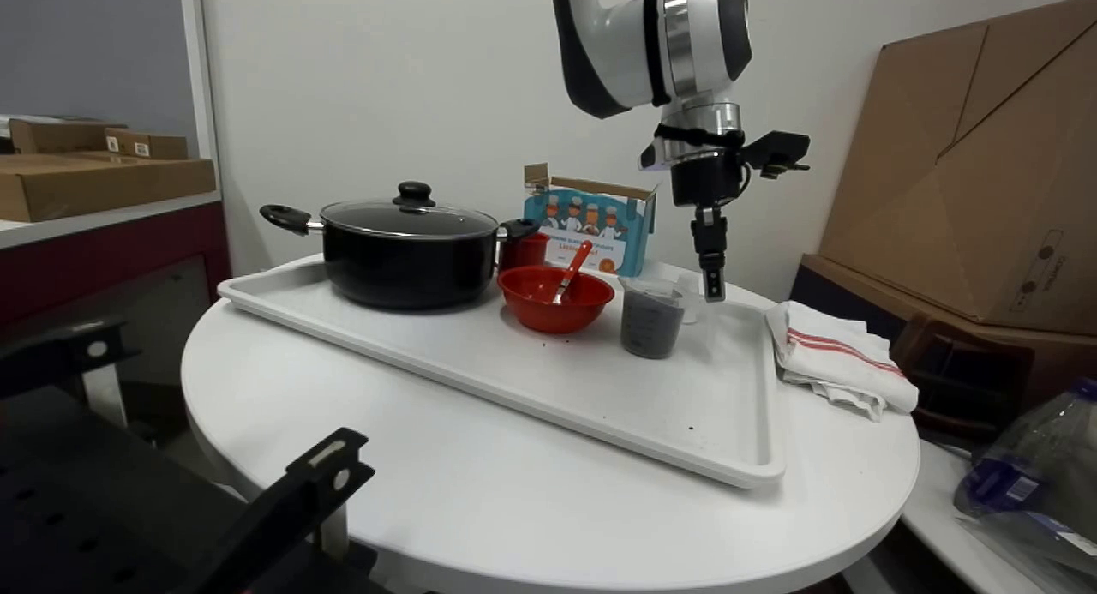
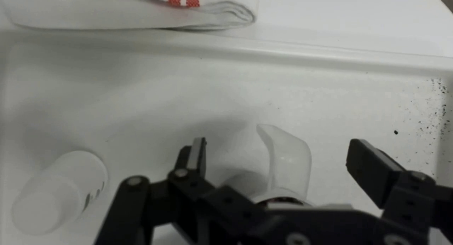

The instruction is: Pour some of the contents of the colourless jar into the orange bowl

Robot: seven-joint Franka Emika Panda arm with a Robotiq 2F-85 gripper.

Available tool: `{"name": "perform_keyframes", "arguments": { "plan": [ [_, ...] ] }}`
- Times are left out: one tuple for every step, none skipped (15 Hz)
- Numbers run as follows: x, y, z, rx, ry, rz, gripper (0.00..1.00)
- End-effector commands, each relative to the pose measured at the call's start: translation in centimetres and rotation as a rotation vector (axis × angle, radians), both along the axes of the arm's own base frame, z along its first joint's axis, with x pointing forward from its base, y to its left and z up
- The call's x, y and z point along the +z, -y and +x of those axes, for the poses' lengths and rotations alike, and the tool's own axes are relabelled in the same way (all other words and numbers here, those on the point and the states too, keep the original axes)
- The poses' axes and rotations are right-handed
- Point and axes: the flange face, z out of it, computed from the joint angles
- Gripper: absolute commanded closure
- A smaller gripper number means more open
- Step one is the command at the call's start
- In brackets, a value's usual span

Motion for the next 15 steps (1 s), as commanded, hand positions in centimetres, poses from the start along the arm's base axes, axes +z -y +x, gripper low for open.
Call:
{"name": "perform_keyframes", "arguments": {
  "plan": [
    [-0.8, -0.3, 0.4, 0.034, -0.018, 0.039, 0.0],
    [-1.1, -0.5, 0.2, 0.044, -0.029, 0.042, 0.0],
    [-1.4, -0.6, 0.2, 0.052, -0.036, 0.047, 0.0],
    [-1.7, -0.8, 0.1, 0.057, -0.045, 0.056, 0.0],
    [-1.8, -1.0, 0.0, 0.062, -0.05, 0.066, 0.25],
    [-1.9, -1.2, 0.0, 0.068, -0.055, 0.071, 0.26],
    [-2.1, -1.4, 0.0, 0.076, -0.056, 0.075, 0.33],
    [-2.1, -1.6, 0.0, 0.081, -0.058, 0.077, 0.4],
    [-2.1, -1.8, 0.0, 0.086, -0.059, 0.081, 0.47],
    [-2.0, -2.0, 0.0, 0.091, -0.059, 0.083, 0.55],
    [-1.9, -2.1, 0.1, 0.097, -0.058, 0.084, 0.63],
    [-1.9, -2.3, 0.1, 0.104, -0.059, 0.084, 0.72],
    [-1.8, -2.4, 0.2, 0.109, -0.059, 0.083, 0.78],
    [-1.8, -2.5, 0.2, 0.11, -0.059, 0.083, 0.85],
    [-1.7, -2.5, 0.3, 0.109, -0.059, 0.083, 0.44]
  ]
}}
